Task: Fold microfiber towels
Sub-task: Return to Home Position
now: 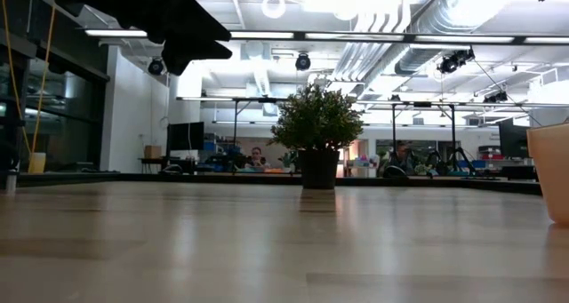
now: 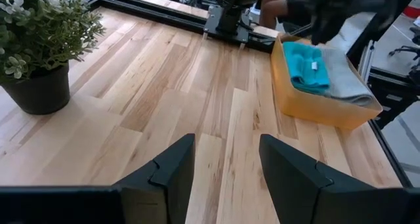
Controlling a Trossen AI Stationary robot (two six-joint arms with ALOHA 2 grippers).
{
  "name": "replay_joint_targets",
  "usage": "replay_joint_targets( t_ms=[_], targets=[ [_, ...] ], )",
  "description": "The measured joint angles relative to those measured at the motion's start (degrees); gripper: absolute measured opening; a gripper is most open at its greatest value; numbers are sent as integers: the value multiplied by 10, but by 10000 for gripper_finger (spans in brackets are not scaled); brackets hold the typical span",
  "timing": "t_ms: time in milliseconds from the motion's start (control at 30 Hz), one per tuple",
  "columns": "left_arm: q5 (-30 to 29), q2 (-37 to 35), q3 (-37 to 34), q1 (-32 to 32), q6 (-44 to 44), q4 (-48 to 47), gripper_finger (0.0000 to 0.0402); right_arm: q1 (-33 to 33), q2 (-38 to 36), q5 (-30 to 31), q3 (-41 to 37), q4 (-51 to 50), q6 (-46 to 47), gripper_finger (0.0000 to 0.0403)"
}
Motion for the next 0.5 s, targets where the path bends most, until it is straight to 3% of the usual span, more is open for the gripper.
replay_joint_targets(
  t_ms=[133, 267, 367, 500],
  targets=[
    [17, -7, -1, 0, -8, 37, 161, -18, -28, 112, 26, 9, -75, 0],
    [59, -33, 2, 0, -10, 92, 161, -78, -46, 171, 15, 54, -174, 0],
    [63, -70, 30, 0, -7, 54, 161, -151, -58, 182, -2, 123, -308, 0],
    [54, -118, 88, 7, 34, -68, 150, -266, -76, 182, -17, 241, -490, 0]
  ],
)
